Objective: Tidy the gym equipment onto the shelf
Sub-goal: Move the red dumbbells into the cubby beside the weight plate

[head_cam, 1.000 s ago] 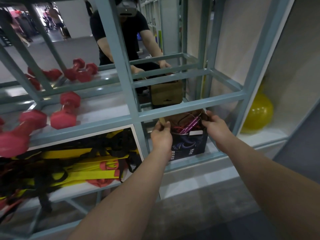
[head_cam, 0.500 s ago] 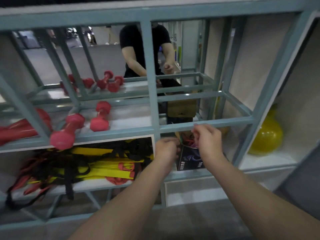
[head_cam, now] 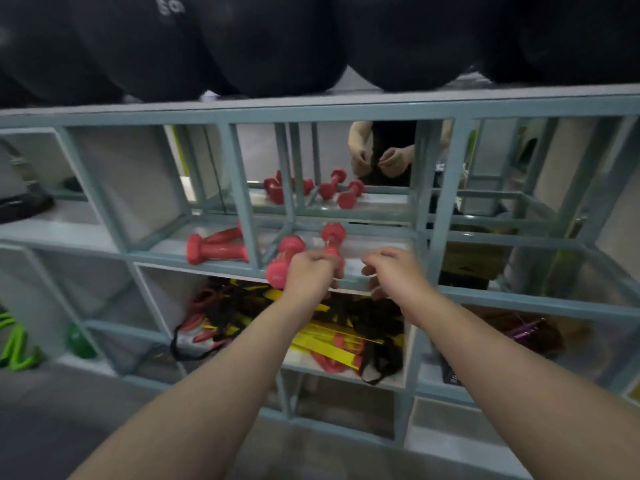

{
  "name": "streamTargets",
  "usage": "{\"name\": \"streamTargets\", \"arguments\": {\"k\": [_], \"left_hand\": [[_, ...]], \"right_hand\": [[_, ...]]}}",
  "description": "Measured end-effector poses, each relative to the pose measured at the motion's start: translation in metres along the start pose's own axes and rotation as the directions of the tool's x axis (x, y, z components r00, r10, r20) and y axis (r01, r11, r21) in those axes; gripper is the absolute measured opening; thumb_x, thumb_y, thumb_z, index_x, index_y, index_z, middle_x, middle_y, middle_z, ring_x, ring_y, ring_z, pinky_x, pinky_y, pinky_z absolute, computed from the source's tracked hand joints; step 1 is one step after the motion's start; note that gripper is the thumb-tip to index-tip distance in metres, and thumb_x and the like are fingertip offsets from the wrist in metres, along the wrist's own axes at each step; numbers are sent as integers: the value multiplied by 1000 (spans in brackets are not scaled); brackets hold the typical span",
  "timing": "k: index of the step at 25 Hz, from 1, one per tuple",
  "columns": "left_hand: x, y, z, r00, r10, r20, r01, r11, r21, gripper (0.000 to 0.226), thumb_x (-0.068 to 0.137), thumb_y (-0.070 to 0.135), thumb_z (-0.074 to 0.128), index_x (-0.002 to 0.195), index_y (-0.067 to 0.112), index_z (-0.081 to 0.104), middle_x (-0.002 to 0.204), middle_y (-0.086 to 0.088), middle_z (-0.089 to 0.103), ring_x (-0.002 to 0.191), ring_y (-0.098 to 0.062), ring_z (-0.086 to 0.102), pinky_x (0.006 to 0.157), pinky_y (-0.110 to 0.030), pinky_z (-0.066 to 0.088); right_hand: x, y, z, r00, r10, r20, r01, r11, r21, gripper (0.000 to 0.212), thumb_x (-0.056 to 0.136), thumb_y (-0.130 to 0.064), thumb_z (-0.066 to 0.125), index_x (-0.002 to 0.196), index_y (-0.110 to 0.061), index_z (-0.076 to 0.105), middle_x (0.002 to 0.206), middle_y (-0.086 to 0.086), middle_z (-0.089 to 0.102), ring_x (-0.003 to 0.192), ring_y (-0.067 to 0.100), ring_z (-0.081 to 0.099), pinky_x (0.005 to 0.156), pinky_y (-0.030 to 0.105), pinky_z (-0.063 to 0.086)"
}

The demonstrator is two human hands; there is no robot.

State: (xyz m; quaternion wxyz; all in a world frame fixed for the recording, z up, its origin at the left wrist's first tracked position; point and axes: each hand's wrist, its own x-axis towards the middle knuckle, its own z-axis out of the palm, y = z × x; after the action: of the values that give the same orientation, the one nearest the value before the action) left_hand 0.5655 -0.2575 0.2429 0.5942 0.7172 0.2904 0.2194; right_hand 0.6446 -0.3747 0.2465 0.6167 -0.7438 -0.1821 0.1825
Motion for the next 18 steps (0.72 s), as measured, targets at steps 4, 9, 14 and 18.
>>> {"name": "streamTargets", "arguments": {"k": [4,9,14,18], "left_hand": [[2,-2,-55,974,119,-195,-105,991,81,26,92,9,64,69,15,72,68,-5,69,65,-12,63,63,-23,47],[1,-6,-101,959,147,-244,-56,936,347,20,91,23,67,99,9,80,98,-10,78,97,-26,70,79,-28,45],[39,-21,-72,998,26,-62,18,788,616,63,90,57,59,123,3,67,122,-20,70,113,-39,65,92,-40,53],[72,-29,-56,999,16,-34,9,779,627,60,86,48,64,122,0,65,123,-19,70,111,-40,67,91,-41,58]], "right_hand": [[25,-10,24,1000,-10,-6,10,995,-97,17,93,-22,63,91,-7,68,82,9,62,69,23,59,62,35,47],[47,-24,35,1000,23,-16,-27,960,-278,21,88,-25,61,93,-6,68,96,15,68,79,28,62,64,33,46],[71,-22,56,990,107,-89,-129,946,-297,31,90,-37,63,100,-7,61,103,11,65,79,23,59,75,35,47],[108,-2,87,981,154,-118,-184,929,-321,54,86,-46,65,122,-5,64,117,15,69,105,32,65,90,38,53]]}}
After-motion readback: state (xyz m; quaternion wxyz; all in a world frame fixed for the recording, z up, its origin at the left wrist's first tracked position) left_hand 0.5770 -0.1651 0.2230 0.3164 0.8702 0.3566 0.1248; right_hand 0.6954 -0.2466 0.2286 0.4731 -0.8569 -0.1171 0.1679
